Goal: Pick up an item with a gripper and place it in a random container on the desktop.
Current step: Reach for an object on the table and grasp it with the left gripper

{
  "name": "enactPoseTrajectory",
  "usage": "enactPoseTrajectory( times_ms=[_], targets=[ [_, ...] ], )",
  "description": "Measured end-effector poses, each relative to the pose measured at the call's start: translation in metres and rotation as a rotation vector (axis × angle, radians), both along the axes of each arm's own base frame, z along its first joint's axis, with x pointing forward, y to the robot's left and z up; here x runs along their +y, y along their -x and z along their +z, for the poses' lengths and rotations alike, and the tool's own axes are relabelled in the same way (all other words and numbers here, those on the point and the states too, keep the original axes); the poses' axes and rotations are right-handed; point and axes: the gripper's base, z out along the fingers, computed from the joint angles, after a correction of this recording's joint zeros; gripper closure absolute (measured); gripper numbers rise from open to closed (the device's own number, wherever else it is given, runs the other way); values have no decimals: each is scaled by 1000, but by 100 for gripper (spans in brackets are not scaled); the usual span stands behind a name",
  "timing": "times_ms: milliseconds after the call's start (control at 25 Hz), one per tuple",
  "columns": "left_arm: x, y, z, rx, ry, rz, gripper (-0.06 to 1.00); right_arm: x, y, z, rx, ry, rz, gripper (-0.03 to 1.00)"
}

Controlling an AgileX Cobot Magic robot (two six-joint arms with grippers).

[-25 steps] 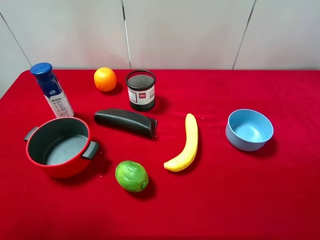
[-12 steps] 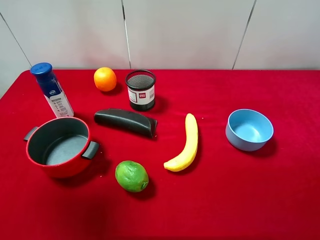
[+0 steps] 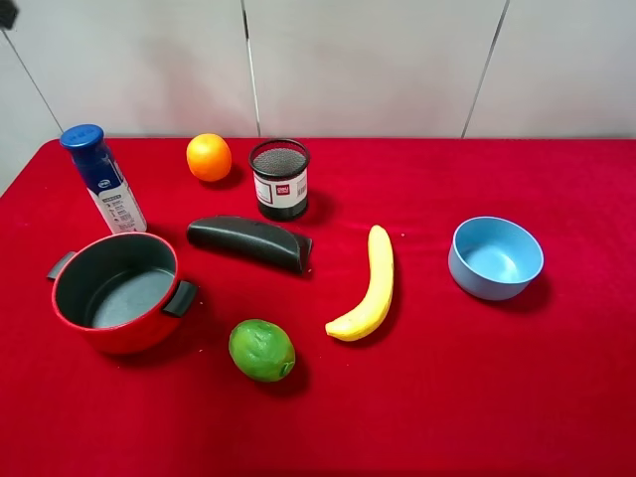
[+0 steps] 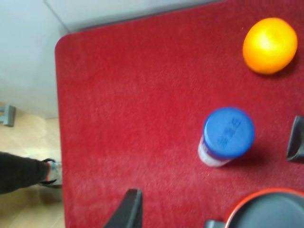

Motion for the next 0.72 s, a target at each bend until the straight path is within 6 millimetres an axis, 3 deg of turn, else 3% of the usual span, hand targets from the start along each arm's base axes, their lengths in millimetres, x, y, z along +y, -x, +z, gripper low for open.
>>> enactPoseTrajectory(
  times_ms=[440,720],
  targets=[
    [-18,-74,-16,48,29,-77,-4,0,0,0,0,0,0,27],
    [-42,-121,-44,87,21,-142,-4,0,0,0,0,0,0,27]
  ],
)
